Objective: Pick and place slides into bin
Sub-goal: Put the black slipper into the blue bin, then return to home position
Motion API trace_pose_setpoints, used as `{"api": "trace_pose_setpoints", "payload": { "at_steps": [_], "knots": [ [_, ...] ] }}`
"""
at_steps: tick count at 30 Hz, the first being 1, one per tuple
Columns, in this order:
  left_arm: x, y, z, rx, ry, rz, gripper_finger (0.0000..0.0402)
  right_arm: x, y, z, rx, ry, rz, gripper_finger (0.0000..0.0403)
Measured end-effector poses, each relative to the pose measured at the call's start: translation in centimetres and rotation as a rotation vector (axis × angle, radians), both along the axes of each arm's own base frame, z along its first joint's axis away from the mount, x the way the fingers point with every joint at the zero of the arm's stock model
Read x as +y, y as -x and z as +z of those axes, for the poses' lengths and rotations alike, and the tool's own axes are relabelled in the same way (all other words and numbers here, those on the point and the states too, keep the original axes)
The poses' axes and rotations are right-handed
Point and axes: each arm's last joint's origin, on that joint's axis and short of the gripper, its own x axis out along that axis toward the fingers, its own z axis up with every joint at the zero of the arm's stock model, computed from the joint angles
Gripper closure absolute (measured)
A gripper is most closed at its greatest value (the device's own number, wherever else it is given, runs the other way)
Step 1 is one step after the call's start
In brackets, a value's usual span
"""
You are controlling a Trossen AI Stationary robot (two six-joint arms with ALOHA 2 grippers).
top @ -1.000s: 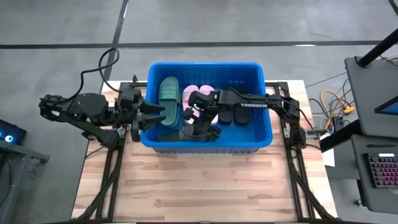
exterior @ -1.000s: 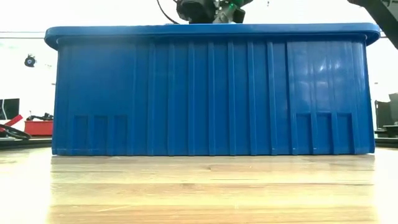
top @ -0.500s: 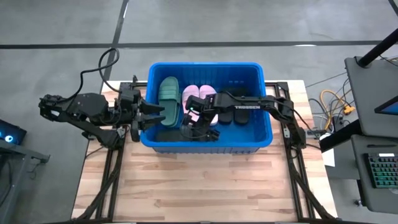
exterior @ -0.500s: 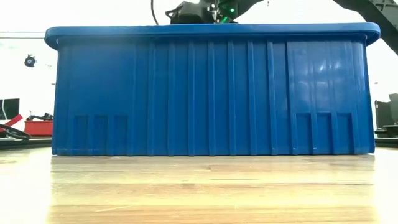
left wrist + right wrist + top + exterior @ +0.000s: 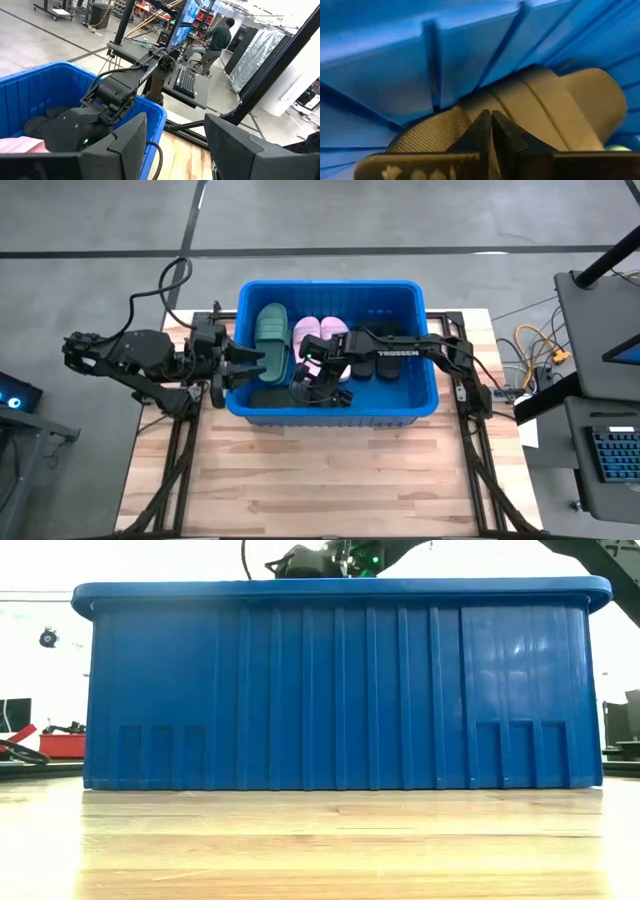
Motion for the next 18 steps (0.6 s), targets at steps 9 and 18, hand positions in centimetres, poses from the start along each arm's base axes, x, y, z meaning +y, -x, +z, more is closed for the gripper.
{"api": "trace_pose_setpoints", "payload": {
  "at_steps": [9,18],
  "knots": [
    [0.0,0.0,0.0,-0.001,0.0,0.0,0.0217,-0.4,0.8,5.0,-0.046,-0.024,-0.157,0.0394],
    [0.0,-0.2,0.0,0.011,-0.084,0.0,0.0217,-0.5,4.1,16.1,-0.219,-0.247,-0.43,0.0394]
  ]
}}
